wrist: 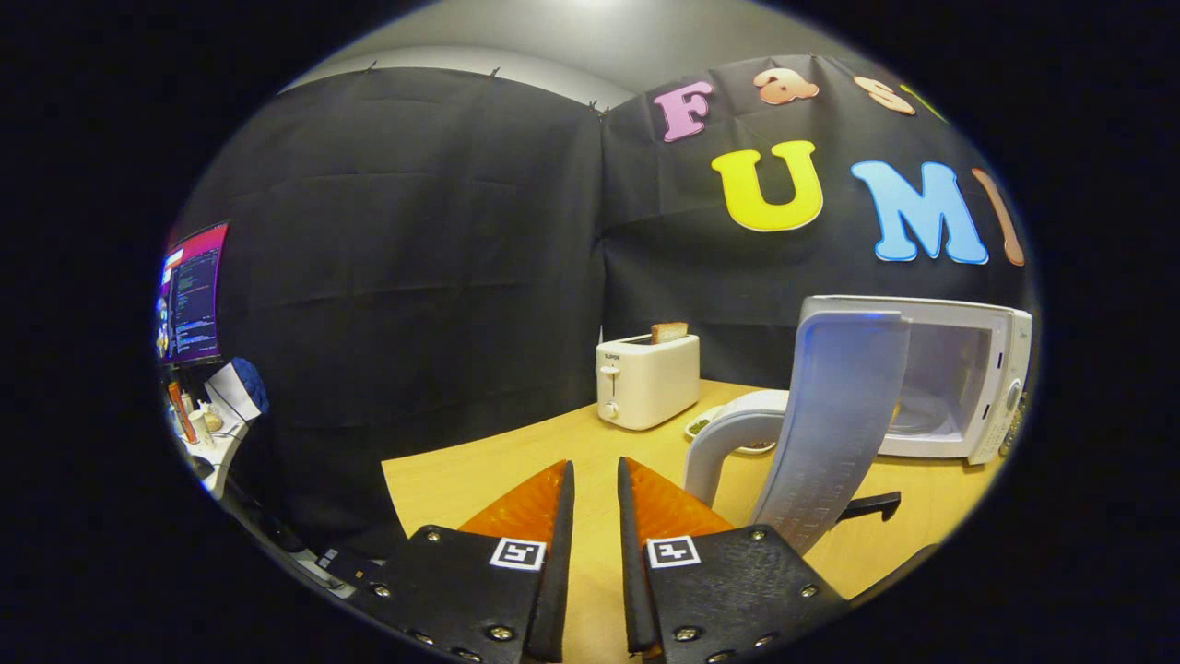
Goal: Open the microwave, put the food inside, and close the microwave door.
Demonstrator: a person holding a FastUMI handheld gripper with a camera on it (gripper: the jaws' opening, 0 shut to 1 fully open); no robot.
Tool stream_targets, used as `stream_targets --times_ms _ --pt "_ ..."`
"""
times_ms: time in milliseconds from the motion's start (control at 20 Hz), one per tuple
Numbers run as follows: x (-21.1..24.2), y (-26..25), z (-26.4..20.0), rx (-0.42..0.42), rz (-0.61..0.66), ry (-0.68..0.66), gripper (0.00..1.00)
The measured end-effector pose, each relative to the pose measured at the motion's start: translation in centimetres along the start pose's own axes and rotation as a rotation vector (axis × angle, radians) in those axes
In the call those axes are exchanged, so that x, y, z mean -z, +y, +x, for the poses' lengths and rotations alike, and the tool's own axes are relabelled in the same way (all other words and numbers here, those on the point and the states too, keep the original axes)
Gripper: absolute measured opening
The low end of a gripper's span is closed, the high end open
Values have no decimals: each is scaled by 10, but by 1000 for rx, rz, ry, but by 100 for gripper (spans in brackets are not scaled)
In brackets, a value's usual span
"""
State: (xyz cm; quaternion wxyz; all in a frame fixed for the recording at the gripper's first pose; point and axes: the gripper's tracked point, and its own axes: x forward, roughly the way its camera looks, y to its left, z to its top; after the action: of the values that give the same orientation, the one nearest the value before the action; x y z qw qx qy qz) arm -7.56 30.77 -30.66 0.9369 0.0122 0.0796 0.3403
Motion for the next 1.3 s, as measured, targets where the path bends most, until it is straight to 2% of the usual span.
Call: stream_targets --times_ms 100,200,350,550,600,750,1100,1300 --pt "-6 -24 -10 89 -40 -29 26" --pt "-2 -49 -18 119 -40 -12 15" --pt "3 -105 -36 239 30 24 15" --pt "-1 -190 -48 399 53 24 15" --pt "-2 -209 -46 420 61 30 7" --pt "-6 -260 -53 523 55 22 6" --pt "-8 -359 -50 716 -2 18 1" --pt "-17 -398 -38 786 -15 -5 1"
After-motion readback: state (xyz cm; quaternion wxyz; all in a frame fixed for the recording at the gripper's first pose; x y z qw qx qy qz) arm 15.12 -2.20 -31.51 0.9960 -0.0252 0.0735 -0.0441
